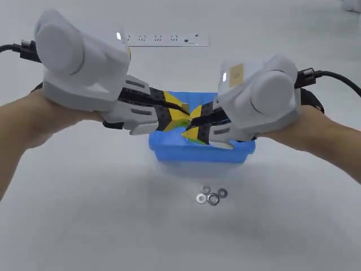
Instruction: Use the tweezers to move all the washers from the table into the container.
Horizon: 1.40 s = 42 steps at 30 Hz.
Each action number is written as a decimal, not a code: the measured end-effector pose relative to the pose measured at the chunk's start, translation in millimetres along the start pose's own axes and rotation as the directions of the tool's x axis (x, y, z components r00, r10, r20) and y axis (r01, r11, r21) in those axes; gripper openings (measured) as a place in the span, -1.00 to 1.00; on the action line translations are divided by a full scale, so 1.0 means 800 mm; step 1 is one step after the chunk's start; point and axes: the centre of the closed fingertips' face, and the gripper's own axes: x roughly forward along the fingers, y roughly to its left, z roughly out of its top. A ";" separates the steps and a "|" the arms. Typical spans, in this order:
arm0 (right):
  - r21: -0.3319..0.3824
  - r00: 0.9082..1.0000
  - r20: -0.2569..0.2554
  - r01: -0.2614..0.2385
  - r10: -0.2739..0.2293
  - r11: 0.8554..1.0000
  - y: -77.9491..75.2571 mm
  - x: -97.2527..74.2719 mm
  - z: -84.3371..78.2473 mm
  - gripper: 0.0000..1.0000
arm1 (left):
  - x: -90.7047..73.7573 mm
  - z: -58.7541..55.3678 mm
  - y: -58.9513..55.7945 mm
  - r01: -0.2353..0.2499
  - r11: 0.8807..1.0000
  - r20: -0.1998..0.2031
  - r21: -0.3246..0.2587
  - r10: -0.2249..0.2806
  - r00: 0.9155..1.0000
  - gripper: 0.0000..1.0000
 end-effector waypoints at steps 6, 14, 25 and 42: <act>0.014 1.000 -0.002 0.001 -0.001 1.000 0.000 0.001 -0.004 -0.79 | 0.002 -0.004 0.002 -0.007 1.000 0.000 -0.014 0.007 1.000 -0.84; 0.001 1.000 -0.008 0.007 -0.007 1.000 0.000 0.000 -0.003 -0.77 | 0.001 -0.004 -0.002 -0.011 1.000 -0.011 -0.002 0.011 1.000 -0.84; -0.057 1.000 0.002 0.009 -0.009 0.998 0.008 -0.017 0.015 -0.77 | -0.018 0.017 -0.021 -0.001 1.000 0.012 0.026 0.000 1.000 -0.84; -0.097 0.999 0.051 0.016 -0.012 0.995 0.051 -0.066 0.060 -0.79 | -0.059 0.059 -0.077 -0.017 0.993 0.057 0.118 0.011 0.998 -0.86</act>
